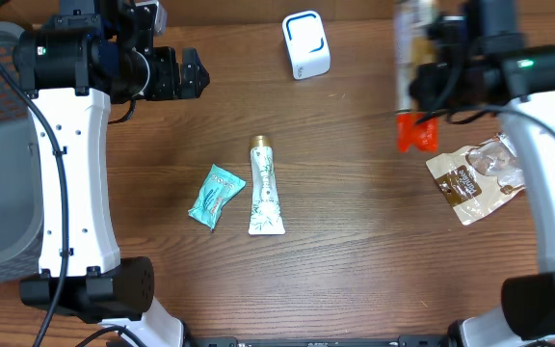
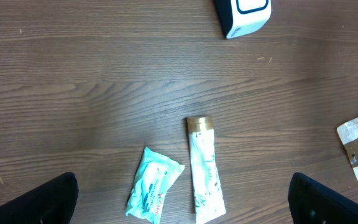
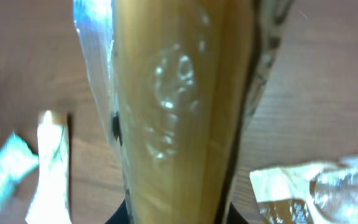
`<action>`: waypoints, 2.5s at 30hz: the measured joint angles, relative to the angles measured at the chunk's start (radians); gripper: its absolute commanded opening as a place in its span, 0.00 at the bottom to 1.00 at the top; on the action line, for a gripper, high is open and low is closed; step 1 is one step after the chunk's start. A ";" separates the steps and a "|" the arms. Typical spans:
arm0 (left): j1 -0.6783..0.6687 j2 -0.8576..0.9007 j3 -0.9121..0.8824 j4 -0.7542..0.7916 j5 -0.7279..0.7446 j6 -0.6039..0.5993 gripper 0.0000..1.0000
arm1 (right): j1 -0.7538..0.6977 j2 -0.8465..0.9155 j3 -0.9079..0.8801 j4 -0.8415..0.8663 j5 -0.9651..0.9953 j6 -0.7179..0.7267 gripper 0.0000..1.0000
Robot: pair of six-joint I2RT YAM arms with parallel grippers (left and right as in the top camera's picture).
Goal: Scan the item barcode
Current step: 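Carry the spaghetti package to the right side and release it, then move the right gripper to the white gold-capped tube and grasp it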
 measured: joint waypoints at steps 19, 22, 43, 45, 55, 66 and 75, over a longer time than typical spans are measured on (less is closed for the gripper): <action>0.000 0.000 0.000 0.000 0.000 0.000 1.00 | -0.309 0.021 -0.749 0.666 0.012 0.551 0.73; 0.000 0.000 0.000 0.000 0.000 0.000 0.99 | -0.336 0.021 -0.750 0.628 0.066 0.564 0.87; 0.000 0.000 0.000 0.000 0.000 0.000 1.00 | -0.169 -0.029 -0.453 0.480 -0.252 0.431 1.00; 0.000 0.000 0.000 0.000 0.000 0.000 1.00 | -0.075 -0.013 -0.453 0.521 -0.268 0.423 0.95; 0.000 0.000 0.000 0.000 0.000 0.000 1.00 | 0.365 0.189 -0.453 0.638 -0.180 0.416 0.77; 0.000 0.000 0.000 0.000 0.000 0.000 1.00 | 0.555 0.249 -0.420 0.663 -0.044 0.393 0.64; 0.000 0.000 0.000 0.000 0.000 0.000 0.99 | 0.658 0.289 -0.380 0.599 0.071 0.330 0.64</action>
